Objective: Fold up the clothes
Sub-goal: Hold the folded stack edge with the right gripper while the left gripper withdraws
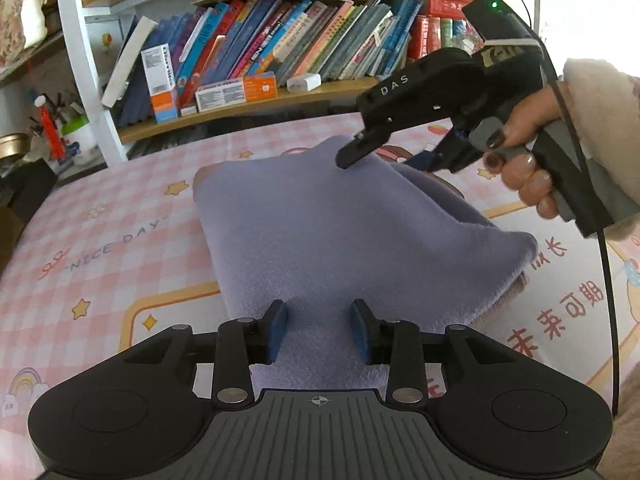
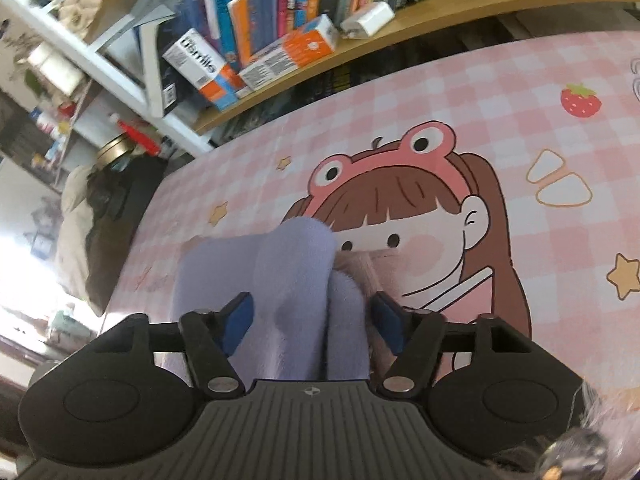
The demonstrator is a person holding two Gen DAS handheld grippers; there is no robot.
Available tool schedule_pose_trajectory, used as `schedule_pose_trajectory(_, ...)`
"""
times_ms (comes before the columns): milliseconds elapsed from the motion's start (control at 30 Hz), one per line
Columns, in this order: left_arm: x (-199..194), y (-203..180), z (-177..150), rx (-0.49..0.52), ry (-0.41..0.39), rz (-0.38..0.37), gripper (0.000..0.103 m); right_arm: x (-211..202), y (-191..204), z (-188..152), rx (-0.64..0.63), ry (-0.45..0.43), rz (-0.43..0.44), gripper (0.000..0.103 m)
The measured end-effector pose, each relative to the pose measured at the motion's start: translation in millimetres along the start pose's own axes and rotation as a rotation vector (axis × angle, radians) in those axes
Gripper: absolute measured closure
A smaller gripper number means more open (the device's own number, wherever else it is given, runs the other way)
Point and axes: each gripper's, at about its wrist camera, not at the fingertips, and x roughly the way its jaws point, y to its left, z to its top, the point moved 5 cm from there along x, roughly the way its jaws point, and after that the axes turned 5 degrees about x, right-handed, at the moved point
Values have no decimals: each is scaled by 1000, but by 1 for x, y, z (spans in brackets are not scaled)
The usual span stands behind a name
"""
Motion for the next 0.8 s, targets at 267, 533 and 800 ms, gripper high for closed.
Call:
schedule_pose_trajectory(267, 1, 2, -2, -1, 5, -16, 68, -40, 27, -5, -102, -137, 140, 77)
schedule_pose_trajectory(533, 0, 1, -2, 5, 3, -17, 68, -27, -15, -6, 88, -45, 21, 49)
schedule_pose_trajectory(800, -1, 3, -3, 5, -4, -20, 67, -29, -5, -19, 13, -45, -93, 48)
